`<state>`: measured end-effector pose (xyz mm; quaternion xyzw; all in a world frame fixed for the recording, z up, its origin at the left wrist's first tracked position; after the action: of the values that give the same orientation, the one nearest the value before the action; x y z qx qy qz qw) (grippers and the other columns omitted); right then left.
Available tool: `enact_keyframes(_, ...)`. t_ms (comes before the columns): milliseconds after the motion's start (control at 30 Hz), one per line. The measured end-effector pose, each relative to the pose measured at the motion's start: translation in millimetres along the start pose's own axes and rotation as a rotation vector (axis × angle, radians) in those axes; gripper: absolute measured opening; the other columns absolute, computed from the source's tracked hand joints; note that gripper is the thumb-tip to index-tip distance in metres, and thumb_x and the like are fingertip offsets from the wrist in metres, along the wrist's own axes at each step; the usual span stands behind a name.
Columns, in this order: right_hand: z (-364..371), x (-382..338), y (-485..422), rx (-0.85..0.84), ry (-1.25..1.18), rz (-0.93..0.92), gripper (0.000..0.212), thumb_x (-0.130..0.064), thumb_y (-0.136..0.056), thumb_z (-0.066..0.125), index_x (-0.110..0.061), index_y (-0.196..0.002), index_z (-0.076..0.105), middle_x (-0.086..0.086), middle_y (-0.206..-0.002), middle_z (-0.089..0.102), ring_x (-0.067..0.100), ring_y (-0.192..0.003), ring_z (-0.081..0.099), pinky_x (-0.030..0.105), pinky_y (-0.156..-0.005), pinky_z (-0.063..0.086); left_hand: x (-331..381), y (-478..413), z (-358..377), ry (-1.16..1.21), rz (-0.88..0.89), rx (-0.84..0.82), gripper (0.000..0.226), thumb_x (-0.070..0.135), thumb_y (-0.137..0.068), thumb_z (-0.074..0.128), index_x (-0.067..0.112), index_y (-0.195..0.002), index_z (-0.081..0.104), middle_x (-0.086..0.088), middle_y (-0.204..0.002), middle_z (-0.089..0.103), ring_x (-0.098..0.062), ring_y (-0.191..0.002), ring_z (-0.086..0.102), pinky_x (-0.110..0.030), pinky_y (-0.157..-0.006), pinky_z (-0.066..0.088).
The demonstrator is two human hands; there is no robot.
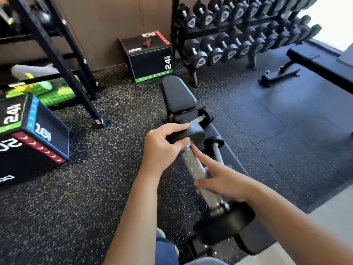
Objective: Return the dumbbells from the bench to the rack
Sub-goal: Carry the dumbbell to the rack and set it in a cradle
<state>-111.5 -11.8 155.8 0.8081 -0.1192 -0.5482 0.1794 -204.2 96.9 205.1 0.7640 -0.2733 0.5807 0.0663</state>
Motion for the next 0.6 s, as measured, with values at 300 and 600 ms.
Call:
enact_keyframes(300,42,-83,-84,0.072,-0.183,-0.014,0.090,0.002,-0.083,0.059,-0.054,-0.137,0.014,0.007,-0.087,0.060,0.025,-0.076,0.056,0.045,-0.077,0.051,-18,-52,-115,0.023,0.064,0.047,0.036,-0.001,-0.070,0.074,0.024,-0.094,0.068,0.017,-0.091,0.065,0.008,-0.086,0.061,-0.006,-0.077,0.043)
enact_keyframes(600,82,-150,-147,0.005,-0.094,-0.105,0.090,0.008,-0.081,0.058,-0.052,-0.137,0.021,0.008,-0.134,0.052,0.014,-0.083,0.053,0.047,-0.090,0.050,-48,-86,-202,0.045,0.048,0.109,0.038,-0.004,-0.068,0.075,0.025,-0.092,0.068,0.017,-0.091,0.067,0.005,-0.086,0.062,-0.011,-0.081,0.046)
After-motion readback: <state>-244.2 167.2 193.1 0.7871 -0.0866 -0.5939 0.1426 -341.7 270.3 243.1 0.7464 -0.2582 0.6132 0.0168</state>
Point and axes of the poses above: each hand's wrist, its own y-axis away from the middle knuckle, its own z-axis out of the palm, x = y × z, the point moved 6 cm from there along -y, towards the middle knuckle
